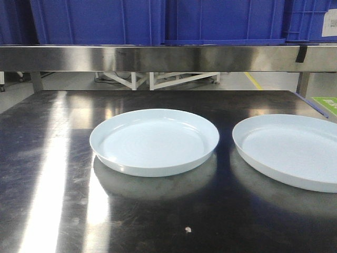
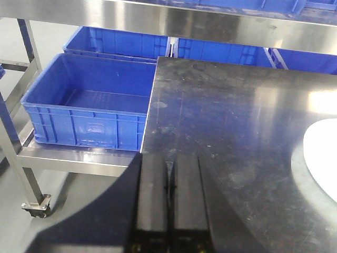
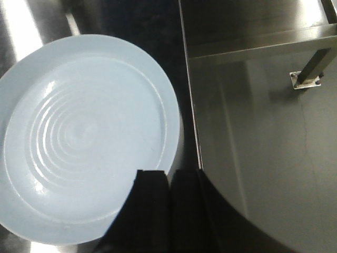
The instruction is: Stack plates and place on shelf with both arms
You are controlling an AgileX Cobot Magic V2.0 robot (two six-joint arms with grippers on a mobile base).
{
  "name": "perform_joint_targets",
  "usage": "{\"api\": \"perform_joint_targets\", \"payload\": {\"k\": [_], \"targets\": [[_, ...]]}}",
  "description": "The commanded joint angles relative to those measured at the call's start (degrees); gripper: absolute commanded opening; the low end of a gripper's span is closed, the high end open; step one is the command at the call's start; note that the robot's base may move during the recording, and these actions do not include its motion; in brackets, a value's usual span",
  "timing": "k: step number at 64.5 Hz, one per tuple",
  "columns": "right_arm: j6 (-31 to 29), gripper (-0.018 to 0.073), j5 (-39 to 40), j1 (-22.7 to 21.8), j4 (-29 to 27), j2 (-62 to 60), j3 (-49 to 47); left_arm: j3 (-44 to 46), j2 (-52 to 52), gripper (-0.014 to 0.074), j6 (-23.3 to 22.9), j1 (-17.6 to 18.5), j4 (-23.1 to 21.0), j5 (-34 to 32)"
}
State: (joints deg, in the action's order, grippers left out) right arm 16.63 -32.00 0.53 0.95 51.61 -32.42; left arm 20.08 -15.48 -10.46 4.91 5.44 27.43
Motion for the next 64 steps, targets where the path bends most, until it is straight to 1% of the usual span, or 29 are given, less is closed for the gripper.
{"api": "perform_joint_targets", "payload": {"k": [1, 4, 5, 9, 11, 13, 25, 27, 28, 38, 47, 64], "targets": [[-0.52, 0.0197, 2.24, 0.07, -0.03, -0.26, -1.8, 1.72, -0.29, 0.009, -0.12, -0.04, 0.15, -4.63], [-0.52, 0.0277, 2.31, 0.08, -0.03, -0.26, -1.8, 1.72, -0.29, 0.009, -0.12, -0.04, 0.15, -4.63], [-0.52, 0.0321, 2.49, 0.08, 0.07, -0.26, -1.8, 1.72, -0.29, 0.009, -0.12, -0.04, 0.15, -4.63], [-0.52, 0.0435, 3.39, 0.08, 0.17, -0.13, -1.8, 1.72, -0.29, 0.009, -0.12, -0.04, 0.15, -4.63], [-0.52, 0.0473, 4.06, 0.08, 0.17, 0.15, -1.87, 1.72, -0.29, 0.009, -0.12, -0.04, 0.15, -4.63], [-0.52, 0.0488, 4.8, 0.08, 0.24, 0.59, -2.06, 1.72, -0.29, 0.009, -0.12, -0.04, 0.15, -4.63], [-0.52, 0.0487, 6.79, 0.02, 2.4, 7.44, -5.18, 1.72, -0.29, 0.009, -0.12, -0.04, 0.15, -4.63], [-0.52, 0.0487, 6.79, 0.02, 2.52, 9.46, -6.11, 1.72, -0.29, 0.009, -0.12, -0.04, 0.15, -4.63], [-0.52, 0.0487, 6.79, 0.02, 2.52, 13.2, -7.75, 1.72, -0.29, 0.009, -0.12, -0.04, 0.15, -4.63], [-0.52, 0.0487, 6.73, 0.02, 2.67, 21.76, -12.41, 1.72, -0.29, 0.009, -0.12, -0.04, 0.15, -4.63], [-0.52, 0.0487, 6.73, -0.1, 2.91, 26.51, -14.9, 1.72, -0.29, 0.009, -0.12, -0.04, 0.15, -4.63], [-0.52, 0.0487, 7.29, -2.66, 3.3, 31.66, -15.78, 1.72, -0.29, 0.009, -0.12, -0.04, 0.15, -4.63]]}}
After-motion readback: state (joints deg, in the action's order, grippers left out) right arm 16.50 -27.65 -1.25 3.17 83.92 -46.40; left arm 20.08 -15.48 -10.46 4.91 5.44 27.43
